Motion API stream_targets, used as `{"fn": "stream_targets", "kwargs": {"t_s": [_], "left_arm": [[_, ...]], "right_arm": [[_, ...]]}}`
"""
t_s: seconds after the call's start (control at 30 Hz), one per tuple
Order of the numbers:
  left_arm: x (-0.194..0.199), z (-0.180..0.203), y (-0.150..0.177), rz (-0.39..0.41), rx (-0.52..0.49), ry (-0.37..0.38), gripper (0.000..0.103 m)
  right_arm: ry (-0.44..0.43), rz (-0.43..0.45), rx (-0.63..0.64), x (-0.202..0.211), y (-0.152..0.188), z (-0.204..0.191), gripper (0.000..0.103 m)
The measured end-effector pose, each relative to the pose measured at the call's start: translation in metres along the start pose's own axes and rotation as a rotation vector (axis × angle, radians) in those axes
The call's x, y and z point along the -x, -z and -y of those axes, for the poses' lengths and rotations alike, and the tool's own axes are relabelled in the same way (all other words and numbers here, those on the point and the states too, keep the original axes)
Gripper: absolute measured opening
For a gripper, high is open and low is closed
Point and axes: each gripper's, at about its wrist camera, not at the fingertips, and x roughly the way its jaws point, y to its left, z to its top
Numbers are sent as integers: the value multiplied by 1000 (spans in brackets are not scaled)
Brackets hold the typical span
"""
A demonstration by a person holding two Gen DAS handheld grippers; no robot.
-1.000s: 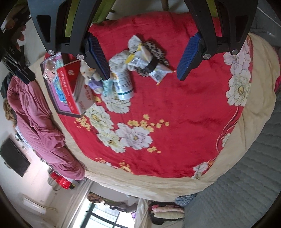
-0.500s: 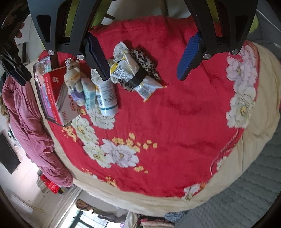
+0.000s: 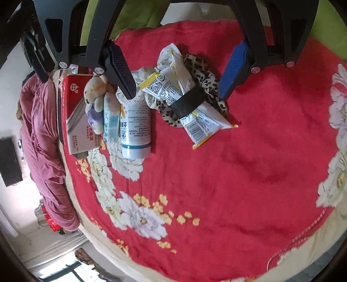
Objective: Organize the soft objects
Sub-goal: 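Grasp the white-yellow tube packet with the left tool while the right tool grasps the white plush bunny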
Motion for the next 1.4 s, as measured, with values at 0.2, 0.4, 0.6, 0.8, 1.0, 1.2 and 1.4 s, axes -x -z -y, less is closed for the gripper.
{"fn": "stream_targets", "kwargs": {"t_s": [0.2,0.4,0.6,0.8,1.0,1.2,1.4], "left_arm": [[-13,-3,-2,-34,34,47,73],[-23,1,-7,-42,35,42,64],[-31,-5,-18,-65,65,34,64],[-44,-7,-23,-88,72,17,64],[-52,-6,-26,-92,66,-4,57],[-49,-7,-31,-74,73,17,47],[-37,-5,-33,-41,73,55,46]], "right_arm": [[25,-37,51,-22,2,-10,65],[60,-78,116,-45,3,-24,65],[136,-139,234,-74,6,-42,65],[170,-203,302,-104,8,-52,65],[86,-237,230,-114,7,-40,54],[10,-209,141,-97,3,-26,53],[-70,-165,54,-78,-3,-13,53]]}}
